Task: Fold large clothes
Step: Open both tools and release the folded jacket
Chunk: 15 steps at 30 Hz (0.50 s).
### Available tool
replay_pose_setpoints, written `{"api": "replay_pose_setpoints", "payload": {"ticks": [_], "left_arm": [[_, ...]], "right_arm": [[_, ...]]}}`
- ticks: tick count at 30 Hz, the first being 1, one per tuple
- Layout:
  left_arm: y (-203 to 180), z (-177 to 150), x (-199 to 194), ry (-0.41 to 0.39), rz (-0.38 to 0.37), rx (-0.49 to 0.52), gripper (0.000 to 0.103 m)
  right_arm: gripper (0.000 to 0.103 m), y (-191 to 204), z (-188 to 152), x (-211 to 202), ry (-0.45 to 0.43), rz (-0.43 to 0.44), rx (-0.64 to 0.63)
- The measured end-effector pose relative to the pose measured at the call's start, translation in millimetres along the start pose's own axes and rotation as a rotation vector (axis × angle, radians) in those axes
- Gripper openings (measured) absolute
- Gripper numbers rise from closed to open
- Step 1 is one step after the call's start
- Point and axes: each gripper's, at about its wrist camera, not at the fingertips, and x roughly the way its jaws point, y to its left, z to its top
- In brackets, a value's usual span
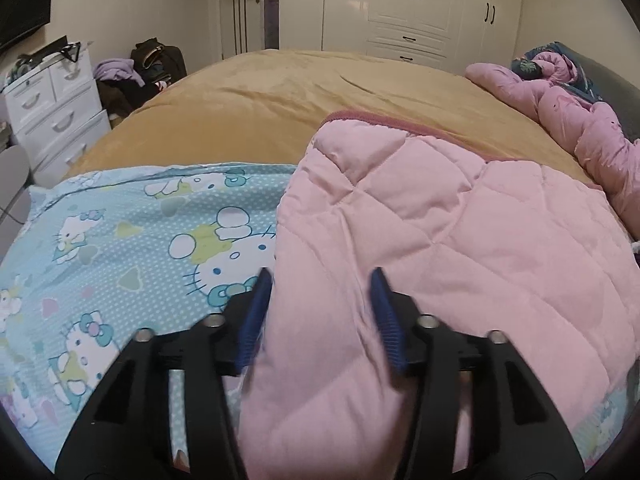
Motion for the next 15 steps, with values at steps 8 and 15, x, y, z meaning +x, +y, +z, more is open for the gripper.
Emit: {"api": "replay_pose_setpoints", "payload": {"ticks": [8, 15], "left_arm": [[-5.8, 8.0, -36.7, -0.037, 0.002, 0.012, 0.083], [-20.8, 9.7, -71.5, -0.078, -0.011, 0.024, 0.094]], "right_arm": [[0.084, -0.4, -4.7, -55.5, -0.063, 0.066, -0.036], [0.099, 30.1, -12.8, -121.5, -0.169, 0.151, -0.192]]}}
